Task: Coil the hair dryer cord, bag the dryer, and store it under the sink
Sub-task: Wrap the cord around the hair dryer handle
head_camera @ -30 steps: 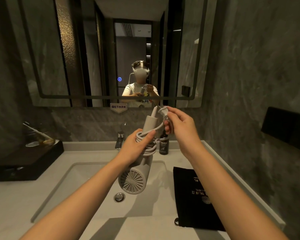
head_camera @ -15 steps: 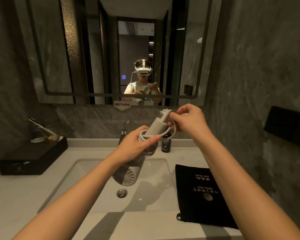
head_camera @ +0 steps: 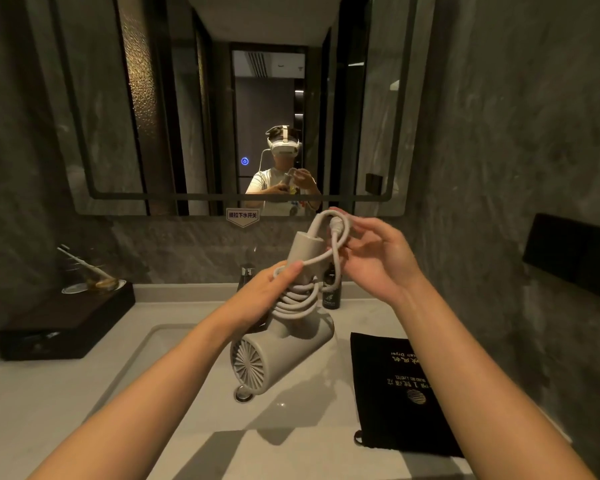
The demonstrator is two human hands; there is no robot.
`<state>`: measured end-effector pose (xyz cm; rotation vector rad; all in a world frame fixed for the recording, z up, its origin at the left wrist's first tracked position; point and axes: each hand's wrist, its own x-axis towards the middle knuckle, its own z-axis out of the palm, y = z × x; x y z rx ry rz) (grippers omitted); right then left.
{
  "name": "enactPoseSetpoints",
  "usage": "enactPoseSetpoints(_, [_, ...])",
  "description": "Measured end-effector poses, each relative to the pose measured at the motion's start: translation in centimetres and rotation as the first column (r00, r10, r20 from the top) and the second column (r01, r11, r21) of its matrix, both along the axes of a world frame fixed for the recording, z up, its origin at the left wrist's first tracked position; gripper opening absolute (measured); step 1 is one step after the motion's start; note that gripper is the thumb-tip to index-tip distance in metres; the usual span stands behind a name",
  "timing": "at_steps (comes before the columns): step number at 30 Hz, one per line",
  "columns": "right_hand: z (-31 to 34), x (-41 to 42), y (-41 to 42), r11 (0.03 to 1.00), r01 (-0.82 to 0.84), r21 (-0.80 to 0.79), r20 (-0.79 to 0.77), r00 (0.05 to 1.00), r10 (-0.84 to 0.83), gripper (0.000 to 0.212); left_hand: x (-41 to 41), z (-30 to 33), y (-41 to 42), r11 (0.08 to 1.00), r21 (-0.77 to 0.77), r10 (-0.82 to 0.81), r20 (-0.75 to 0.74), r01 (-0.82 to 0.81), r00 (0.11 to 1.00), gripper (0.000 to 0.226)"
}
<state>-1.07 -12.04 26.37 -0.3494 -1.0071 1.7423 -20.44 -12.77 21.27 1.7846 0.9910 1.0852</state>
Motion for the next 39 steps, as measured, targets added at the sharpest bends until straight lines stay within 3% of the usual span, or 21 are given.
enactPoseSetpoints(2, [-0.1, 0.0, 0.2, 0.999, 0.029, -0.025, -0.045, 0.999, -0.030, 0.027, -0.3, 0.2, 0.0, 0.999, -0.052, -0.006, 0.026, 0.007, 1.000, 0.047])
enactPoseSetpoints(6, [0.0, 0.1, 0.8, 0.947, 0.320, 0.010, 0.066, 0.945, -0.320, 0.018, -0.6, 0.2, -0.1, 0.994, -0.091, -0.064, 0.000, 0.064, 0.998, 0.045])
enactPoseSetpoints(9, [-0.2, 0.6, 1.5, 0.811, 0.568, 0.139, 0.195, 0.787, -0.585, 0.033, -0.6, 0.4, -0.5, 0.988, -0.131, -0.082, -0.001, 0.081, 0.997, 0.047])
enactPoseSetpoints(12, [-1.1, 0.5, 2.1, 0.662, 0.705, 0.253, 0.275, 0.604, -0.748, 0.039, -0.6, 0.3, -0.5, 0.998, -0.064, -0.015, -0.031, 0.013, 0.999, 0.052])
enactPoseSetpoints(15, [-2.0, 0.5, 2.3, 0.651, 0.727, 0.219, 0.265, 0.598, -0.756, 0.036, -0.6, 0.2, -0.5, 0.998, -0.045, 0.045, -0.042, -0.047, 0.998, 0.055])
enactPoseSetpoints(19, [-2.6, 0.7, 2.4, 0.726, 0.668, 0.163, 0.255, 0.683, -0.685, 0.025, -1.1, -0.2, -0.1, 0.997, -0.040, 0.058, -0.087, -0.062, 0.994, 0.054])
enactPoseSetpoints(22, [-3.0, 1.3, 2.5, 0.795, 0.576, 0.189, 0.251, 0.754, -0.607, 0.038, -1.8, -0.1, 0.0, 0.997, -0.080, -0.010, -0.155, -0.003, 0.988, 0.050])
enactPoseSetpoints(24, [-3.2, 1.8, 2.3, 0.760, 0.493, 0.423, 0.397, 0.653, -0.645, 0.040, -2.2, 0.3, 0.0, 0.994, -0.104, -0.063, -0.254, 0.037, 0.965, 0.056])
enactPoseSetpoints(26, [-2.9, 2.3, 1.6, 0.661, 0.321, 0.679, 0.505, 0.450, -0.737, 0.025, -2.4, 0.8, 0.1, 0.990, -0.132, -0.086, -0.336, 0.043, 0.938, 0.058])
enactPoseSetpoints(28, [-2.3, 2.7, 1.1, 0.605, 0.181, 0.775, 0.538, 0.312, -0.783, 0.037, -2.3, 1.2, 0.1, 0.990, -0.135, -0.097, -0.382, 0.048, 0.919, 0.056])
enactPoseSetpoints(34, [-1.1, 2.8, 0.9, 0.790, -0.071, 0.608, 0.792, -0.002, -0.610, 0.080, -0.8, 0.4, 0.5, 0.997, 0.056, -0.009, -0.598, 0.054, 0.801, 0.044])
enactPoseSetpoints(37, [-2.1, 2.0, 0.9, 0.846, -0.201, 0.494, 0.858, -0.046, -0.512, 0.101, 0.0, 0.0, 0.9, 0.976, 0.208, 0.088, -0.646, 0.064, 0.758, 0.052])
enactPoseSetpoints(39, [-2.7, 1.8, 0.6, 0.862, -0.272, 0.428, 0.884, -0.074, -0.462, 0.098, 0.3, -0.2, 1.1, 0.945, 0.309, 0.144, -0.690, 0.110, 0.709, 0.058])
